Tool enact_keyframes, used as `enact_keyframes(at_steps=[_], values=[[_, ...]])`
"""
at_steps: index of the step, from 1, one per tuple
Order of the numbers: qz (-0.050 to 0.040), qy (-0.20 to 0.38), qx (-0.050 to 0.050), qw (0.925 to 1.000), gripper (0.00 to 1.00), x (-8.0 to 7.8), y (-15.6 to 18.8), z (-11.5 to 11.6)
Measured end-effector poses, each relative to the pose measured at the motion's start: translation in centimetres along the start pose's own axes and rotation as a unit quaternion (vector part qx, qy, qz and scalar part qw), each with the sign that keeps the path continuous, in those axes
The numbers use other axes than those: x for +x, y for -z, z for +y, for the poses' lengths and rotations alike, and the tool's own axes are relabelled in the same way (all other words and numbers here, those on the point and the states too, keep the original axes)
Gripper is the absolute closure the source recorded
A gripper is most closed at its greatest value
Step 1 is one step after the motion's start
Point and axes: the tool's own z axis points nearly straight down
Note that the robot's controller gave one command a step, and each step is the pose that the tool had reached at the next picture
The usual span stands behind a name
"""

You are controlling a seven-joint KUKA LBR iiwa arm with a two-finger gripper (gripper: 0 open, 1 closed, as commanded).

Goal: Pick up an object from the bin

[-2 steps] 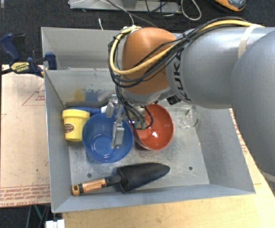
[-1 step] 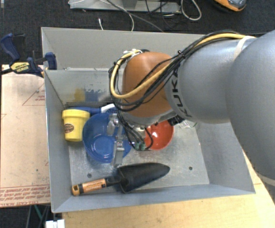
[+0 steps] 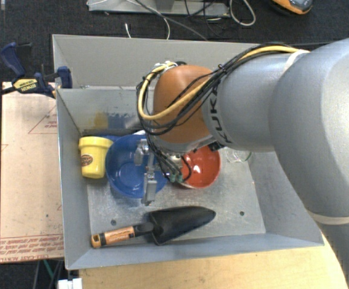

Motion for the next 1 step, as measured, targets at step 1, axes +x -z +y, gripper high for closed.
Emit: enact_keyframes(at_steps=[1], values=[[0.0092, -0.025, -0.002, 0.9996, 0.00, 5.14, -2.25, 6.68]])
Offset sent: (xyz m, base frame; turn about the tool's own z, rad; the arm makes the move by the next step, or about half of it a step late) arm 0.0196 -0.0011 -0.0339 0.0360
